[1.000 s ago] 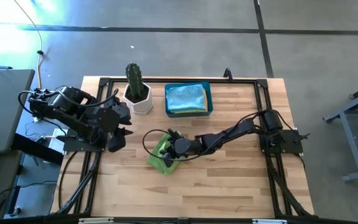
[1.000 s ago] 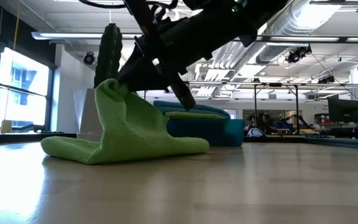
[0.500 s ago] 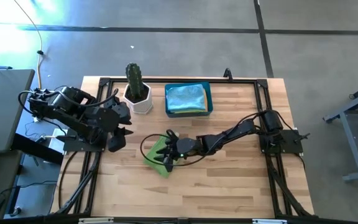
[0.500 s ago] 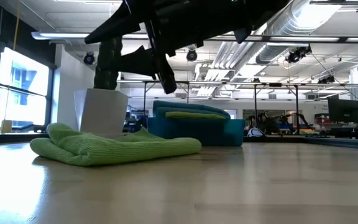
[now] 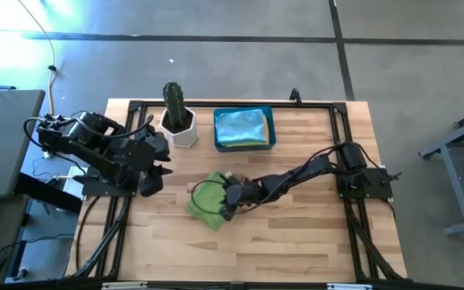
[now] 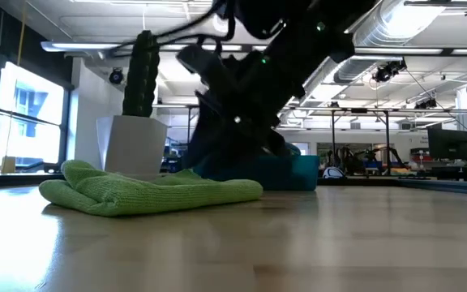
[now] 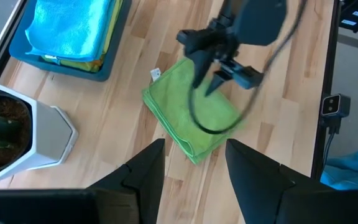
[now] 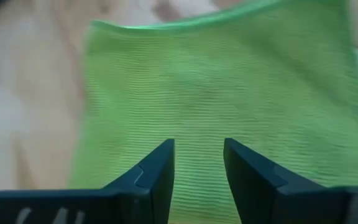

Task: Fold microfiber towels
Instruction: Stack the green microfiber towel on top of the blue microfiber towel

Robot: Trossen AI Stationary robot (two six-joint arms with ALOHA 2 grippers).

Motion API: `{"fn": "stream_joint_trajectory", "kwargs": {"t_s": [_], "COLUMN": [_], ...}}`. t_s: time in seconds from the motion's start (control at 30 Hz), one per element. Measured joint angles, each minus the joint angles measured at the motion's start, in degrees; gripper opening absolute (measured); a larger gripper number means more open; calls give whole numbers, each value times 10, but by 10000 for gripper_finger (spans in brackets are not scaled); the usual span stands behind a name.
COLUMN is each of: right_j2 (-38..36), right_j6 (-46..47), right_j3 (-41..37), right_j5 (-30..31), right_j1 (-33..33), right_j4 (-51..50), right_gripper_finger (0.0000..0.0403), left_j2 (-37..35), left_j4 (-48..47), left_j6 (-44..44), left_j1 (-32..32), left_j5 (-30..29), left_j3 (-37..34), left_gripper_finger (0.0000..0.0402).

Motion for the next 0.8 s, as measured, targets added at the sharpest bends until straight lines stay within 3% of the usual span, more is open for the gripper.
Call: {"fn": "stream_joint_trajectory", "kwargs": {"t_s": [0.1,0.37,0.8], "right_j2": [0,0,-19], "right_j6": [-5,-129,-48], "right_j3": [0,0,2], "right_j5": [6,45,49], "right_j1": [-5,5,12], "right_j4": [-35,-107,-369], "right_gripper_finger": [125,113,112], "left_j2": [0,0,0], "left_j4": [0,0,0], "left_j6": [13,25,23], "left_j1": [0,0,0], "left_j5": [0,0,0], "left_j3": [0,0,0], "left_gripper_finger": [158,158,158]}}
